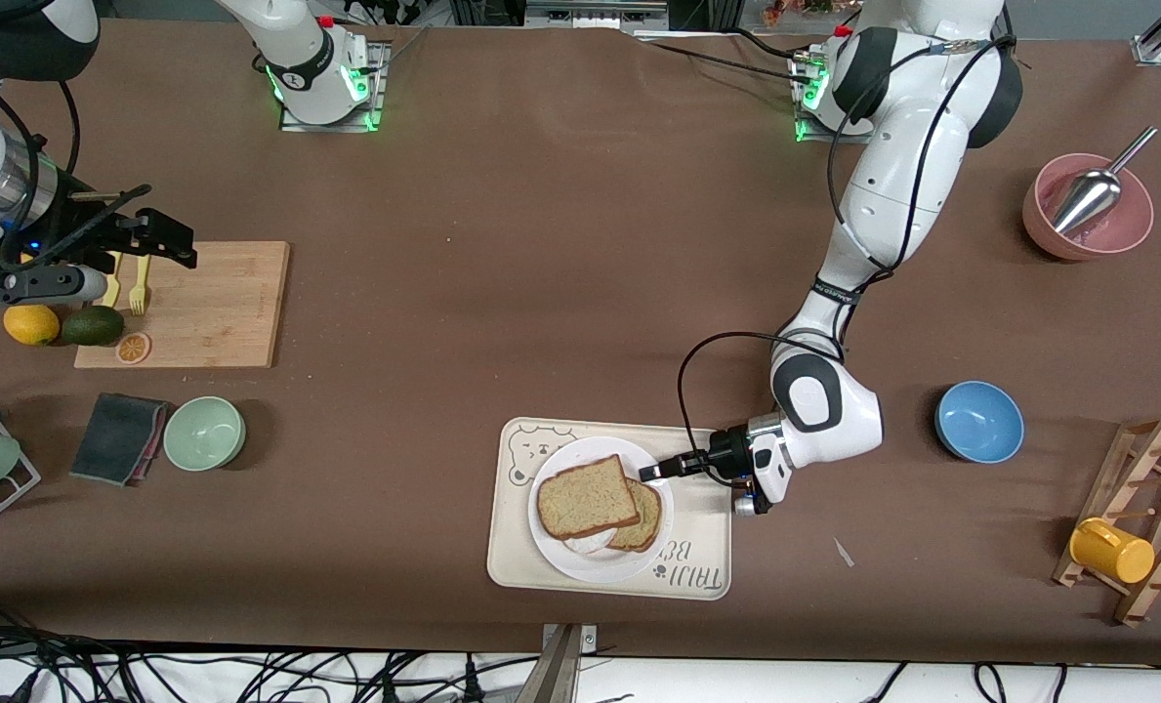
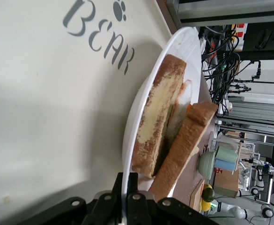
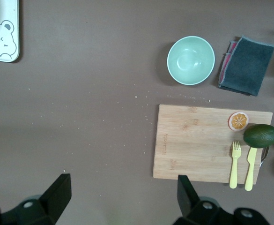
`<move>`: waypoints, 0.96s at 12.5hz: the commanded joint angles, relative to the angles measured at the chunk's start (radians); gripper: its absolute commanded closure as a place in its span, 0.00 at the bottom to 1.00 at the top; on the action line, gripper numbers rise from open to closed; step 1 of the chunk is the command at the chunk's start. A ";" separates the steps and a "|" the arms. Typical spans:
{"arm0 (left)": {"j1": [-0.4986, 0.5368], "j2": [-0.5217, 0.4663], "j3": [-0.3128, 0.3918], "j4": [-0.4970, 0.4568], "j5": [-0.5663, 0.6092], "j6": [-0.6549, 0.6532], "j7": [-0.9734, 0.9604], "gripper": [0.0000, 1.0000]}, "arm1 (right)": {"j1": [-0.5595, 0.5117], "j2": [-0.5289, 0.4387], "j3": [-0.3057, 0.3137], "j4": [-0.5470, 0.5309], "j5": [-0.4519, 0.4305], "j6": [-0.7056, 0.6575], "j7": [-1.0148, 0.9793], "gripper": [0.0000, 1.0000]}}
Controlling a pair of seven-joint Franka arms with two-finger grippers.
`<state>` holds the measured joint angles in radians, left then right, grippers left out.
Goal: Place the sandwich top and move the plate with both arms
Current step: 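Slide the plate with the left gripper onto the bear tray, then open the left gripper and draw it back from the plate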
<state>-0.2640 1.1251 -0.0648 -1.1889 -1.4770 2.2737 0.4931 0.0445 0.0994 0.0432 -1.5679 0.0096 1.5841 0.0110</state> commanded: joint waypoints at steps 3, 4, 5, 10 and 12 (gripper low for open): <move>0.006 -0.024 0.002 0.017 -0.026 -0.002 -0.022 0.00 | -0.003 -0.007 0.003 -0.011 -0.011 0.008 -0.013 0.00; 0.008 -0.036 0.002 0.003 -0.026 -0.003 -0.022 0.00 | -0.003 -0.009 0.003 -0.011 -0.011 0.008 -0.013 0.00; 0.009 -0.047 0.003 -0.004 -0.025 -0.006 -0.024 0.00 | -0.003 -0.007 0.003 -0.009 -0.011 0.008 -0.013 0.00; 0.022 -0.106 0.005 -0.076 0.145 -0.013 -0.022 0.00 | -0.003 -0.009 0.003 -0.011 -0.011 0.008 -0.013 0.00; 0.052 -0.155 0.007 -0.100 0.284 -0.075 -0.051 0.00 | -0.002 -0.006 0.003 -0.011 -0.013 0.010 -0.013 0.00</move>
<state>-0.2435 1.0606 -0.0620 -1.2081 -1.2975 2.2576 0.4675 0.0445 0.0994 0.0431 -1.5682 0.0094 1.5841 0.0110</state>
